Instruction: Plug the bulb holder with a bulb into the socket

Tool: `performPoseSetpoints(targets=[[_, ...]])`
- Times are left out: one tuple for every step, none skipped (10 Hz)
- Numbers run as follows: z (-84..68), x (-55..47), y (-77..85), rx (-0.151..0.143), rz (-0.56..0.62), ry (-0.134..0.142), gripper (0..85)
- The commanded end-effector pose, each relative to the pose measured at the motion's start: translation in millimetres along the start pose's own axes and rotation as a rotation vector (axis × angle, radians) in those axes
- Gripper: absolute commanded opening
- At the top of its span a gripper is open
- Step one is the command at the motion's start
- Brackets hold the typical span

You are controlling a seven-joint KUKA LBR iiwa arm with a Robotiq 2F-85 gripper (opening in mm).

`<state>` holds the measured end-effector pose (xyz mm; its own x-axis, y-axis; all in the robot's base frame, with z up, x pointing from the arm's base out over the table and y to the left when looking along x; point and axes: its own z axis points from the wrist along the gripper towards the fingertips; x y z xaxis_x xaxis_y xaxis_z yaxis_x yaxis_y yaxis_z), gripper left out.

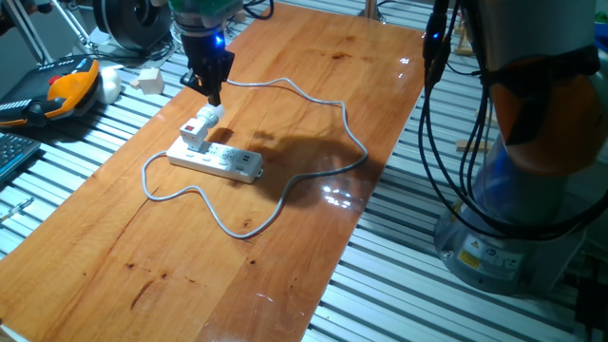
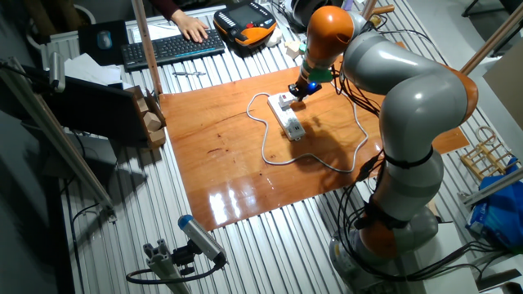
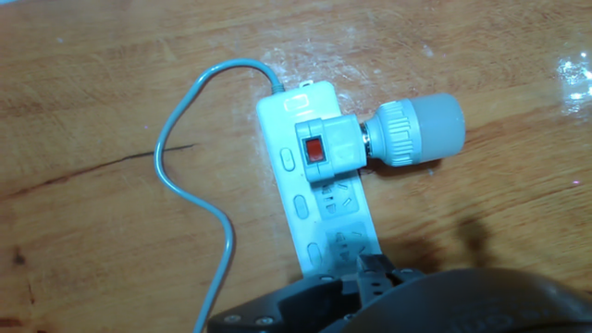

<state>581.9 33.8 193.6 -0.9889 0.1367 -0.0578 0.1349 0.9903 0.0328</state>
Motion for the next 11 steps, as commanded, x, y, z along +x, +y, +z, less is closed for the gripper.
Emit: performPoseSetpoints(targets=[[0.0,-0.2,0.3,0.001,0.002,0.0,0.0],[-0.2,-1.0,0.4,0.0,0.002,0.0,0.0],[-0.8,-1.7,0.3,0.001,0.002,0.0,0.0],[-1.7,-2.4,0.3,0.004,0.002,-0.002,0.0],[-1.7,-3.0,0.4,0.006,0.001,-0.002,0.0],[-1.2,-3.4,0.6,0.006,0.001,-0.002,0.0],[-1.0,-3.9,1.0,0.006,0.001,-0.004,0.0],[-1.4,-4.1,1.7,0.007,0.003,-0.004,0.0],[-1.8,-4.2,2.5,0.01,0.004,-0.004,0.0],[-1.5,-4.7,2.6,0.01,0.004,-0.006,0.0],[-0.6,-5.2,2.4,0.01,0.004,-0.006,0.0]])
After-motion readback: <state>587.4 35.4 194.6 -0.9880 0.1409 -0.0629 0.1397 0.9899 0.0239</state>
